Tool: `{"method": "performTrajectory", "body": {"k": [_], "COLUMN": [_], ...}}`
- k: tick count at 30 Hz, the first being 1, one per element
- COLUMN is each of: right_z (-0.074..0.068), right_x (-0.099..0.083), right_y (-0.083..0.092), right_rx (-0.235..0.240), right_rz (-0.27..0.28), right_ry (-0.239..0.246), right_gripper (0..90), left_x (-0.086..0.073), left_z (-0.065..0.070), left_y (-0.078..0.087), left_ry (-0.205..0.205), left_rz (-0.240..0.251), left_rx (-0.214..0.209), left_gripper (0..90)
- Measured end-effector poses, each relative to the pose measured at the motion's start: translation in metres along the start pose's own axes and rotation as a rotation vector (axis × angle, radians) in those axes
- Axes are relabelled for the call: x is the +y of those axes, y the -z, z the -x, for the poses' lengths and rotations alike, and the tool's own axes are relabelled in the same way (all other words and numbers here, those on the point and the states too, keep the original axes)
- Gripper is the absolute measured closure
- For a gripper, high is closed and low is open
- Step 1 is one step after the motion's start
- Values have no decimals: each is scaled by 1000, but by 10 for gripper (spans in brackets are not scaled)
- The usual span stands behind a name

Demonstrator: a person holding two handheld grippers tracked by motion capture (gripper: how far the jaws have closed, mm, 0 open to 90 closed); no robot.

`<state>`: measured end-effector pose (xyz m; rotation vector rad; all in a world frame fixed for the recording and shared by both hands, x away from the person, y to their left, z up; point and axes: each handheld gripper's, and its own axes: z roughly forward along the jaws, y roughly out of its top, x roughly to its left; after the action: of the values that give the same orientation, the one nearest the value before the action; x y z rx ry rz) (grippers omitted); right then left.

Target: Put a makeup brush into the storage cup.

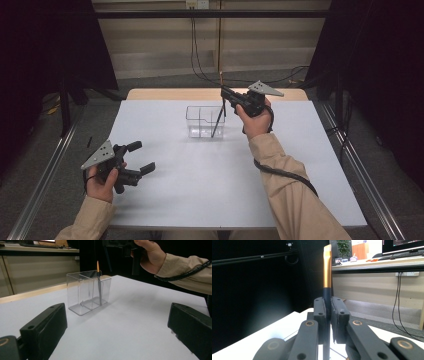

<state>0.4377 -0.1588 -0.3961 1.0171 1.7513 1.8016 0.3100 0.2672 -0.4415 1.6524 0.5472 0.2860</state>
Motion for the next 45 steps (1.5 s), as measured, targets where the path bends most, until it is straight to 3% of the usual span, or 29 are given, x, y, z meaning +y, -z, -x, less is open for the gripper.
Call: {"method": "performTrajectory", "body": {"k": [45], "right_z": [-2], "right_x": [-8], "right_y": [-13], "right_rx": [30], "right_rz": [13], "right_ry": [-10], "right_gripper": [835], "left_x": [-1], "left_z": [-1], "left_y": [0], "left_ry": [1], "left_rz": [-3], "left_rx": [3], "left_gripper": [22]}}
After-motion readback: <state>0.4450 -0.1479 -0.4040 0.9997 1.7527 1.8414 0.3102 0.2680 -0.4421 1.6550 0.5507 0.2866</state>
